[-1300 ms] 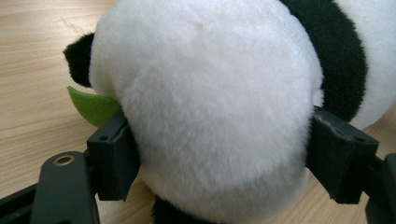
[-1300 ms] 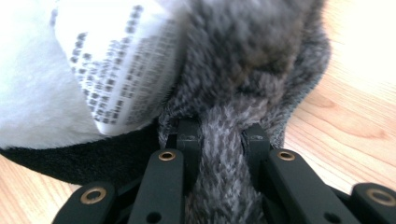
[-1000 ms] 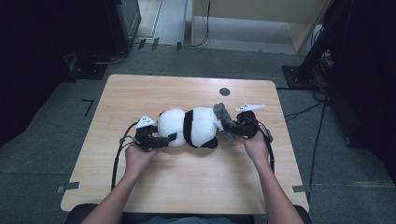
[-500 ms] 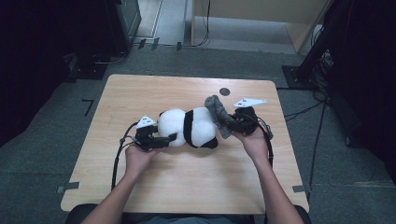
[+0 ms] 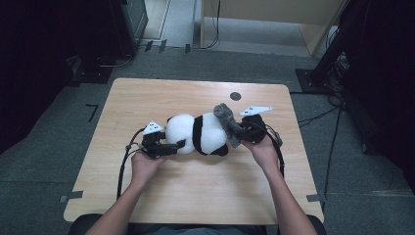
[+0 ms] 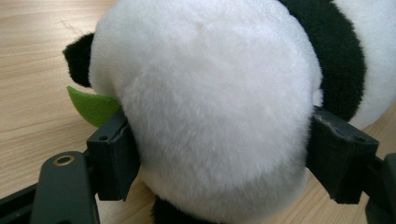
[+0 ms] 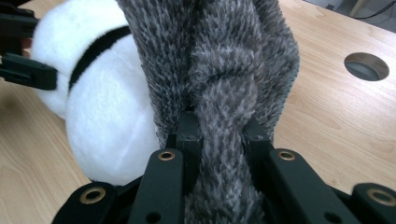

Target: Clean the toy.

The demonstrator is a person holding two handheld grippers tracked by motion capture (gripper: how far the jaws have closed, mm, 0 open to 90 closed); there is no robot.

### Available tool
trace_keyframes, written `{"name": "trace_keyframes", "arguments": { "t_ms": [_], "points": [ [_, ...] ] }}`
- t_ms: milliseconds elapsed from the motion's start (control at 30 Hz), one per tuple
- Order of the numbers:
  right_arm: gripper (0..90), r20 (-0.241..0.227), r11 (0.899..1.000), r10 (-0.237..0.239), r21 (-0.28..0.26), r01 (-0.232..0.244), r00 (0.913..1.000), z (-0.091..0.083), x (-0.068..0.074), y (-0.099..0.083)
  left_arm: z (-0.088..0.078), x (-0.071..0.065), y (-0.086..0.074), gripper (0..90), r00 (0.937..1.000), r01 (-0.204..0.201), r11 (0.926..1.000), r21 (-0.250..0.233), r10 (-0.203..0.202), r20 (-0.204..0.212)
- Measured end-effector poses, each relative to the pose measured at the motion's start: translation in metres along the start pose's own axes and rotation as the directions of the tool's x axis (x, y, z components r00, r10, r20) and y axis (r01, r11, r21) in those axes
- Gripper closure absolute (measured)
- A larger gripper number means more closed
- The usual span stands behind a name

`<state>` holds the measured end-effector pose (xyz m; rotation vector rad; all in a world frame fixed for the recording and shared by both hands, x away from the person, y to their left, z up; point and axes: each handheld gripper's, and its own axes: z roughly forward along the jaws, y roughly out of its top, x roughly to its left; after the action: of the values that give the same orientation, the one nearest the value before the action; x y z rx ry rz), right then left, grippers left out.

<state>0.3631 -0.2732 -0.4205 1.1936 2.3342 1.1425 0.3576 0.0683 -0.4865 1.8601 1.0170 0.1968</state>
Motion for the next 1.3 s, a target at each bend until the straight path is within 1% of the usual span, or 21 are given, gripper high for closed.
{"name": "trace_keyframes", "arguments": {
  "t_ms": [333,467,600,667,733,767,900,967,1067,1200,1233,1300],
  "points": [
    [75.5,0.001,0.999,0.037,0.031,-0.037,0.9993,0.01,-0.005,-0.012,0.0,0.001,0.0,20.3,1.0,0.009,1.0,0.003,-0.009,0.0],
    [75.5,-0.007,0.995,0.08,0.062,-0.079,0.9968,0.017,-0.008,-0.016,0.0,0.001,0.0,20.3,0.9999,0.016,0.9999,0.002,-0.016,0.002],
    [75.6,-0.028,0.994,0.102,0.05,-0.1,0.9944,0.022,-0.011,-0.019,0.0,0.002,0.0,20.3,0.9997,0.024,0.9997,0.003,-0.024,0.004],
    [75.6,-0.033,0.991,0.12,0.06,-0.118,0.9922,0.025,-0.012,-0.021,0.0,0.002,0.0,20.4,0.9997,0.025,0.9997,0.003,-0.025,0.004],
    [75.6,-0.025,0.991,0.111,0.082,-0.109,0.9935,0.029,-0.013,-0.023,0.0,0.002,0.0,20.4,0.9997,0.024,0.9997,0.003,-0.024,0.006],
    [75.6,-0.02,0.989,0.113,0.102,-0.11,0.9934,0.032,-0.012,-0.024,0.0,0.002,0.0,20.4,0.9997,0.023,0.9997,0.004,-0.023,0.006],
    [75.8,-0.01,0.983,0.102,0.154,-0.099,0.9948,0.044,-0.01,-0.029,0.0,0.002,0.0,20.5,0.9997,0.022,0.9997,0.005,-0.022,0.006],
    [75.8,-0.007,0.982,0.092,0.168,-0.09,0.9957,0.048,-0.01,-0.031,0.0,0.002,0.0,20.4,0.9998,0.021,0.9998,0.005,-0.021,0.006],
    [75.7,-0.016,0.98,0.099,0.176,-0.095,0.995,0.052,-0.012,-0.033,0.0,0.002,0.0,20.5,0.9998,0.019,0.9998,0.006,-0.019,0.006],
    [75.5,-0.019,0.979,0.094,0.183,-0.089,0.9954,0.054,-0.014,-0.034,0.0,0.002,0.0,20.4,0.9998,0.018,0.9998,0.007,-0.018,0.006],
    [75.7,-0.021,0.979,0.093,0.182,-0.087,0.9955,0.054,-0.015,-0.034,0.0,0.003,0.0,20.4,0.9998,0.019,0.9998,0.008,-0.019,0.005],
    [76.5,-0.02,0.98,0.104,0.173,-0.099,0.9943,0.051,-0.017,-0.033,-0.001,0.003,0.0,20.4,0.9997,0.026,0.9996,0.011,-0.026,0.007]
  ]
}}
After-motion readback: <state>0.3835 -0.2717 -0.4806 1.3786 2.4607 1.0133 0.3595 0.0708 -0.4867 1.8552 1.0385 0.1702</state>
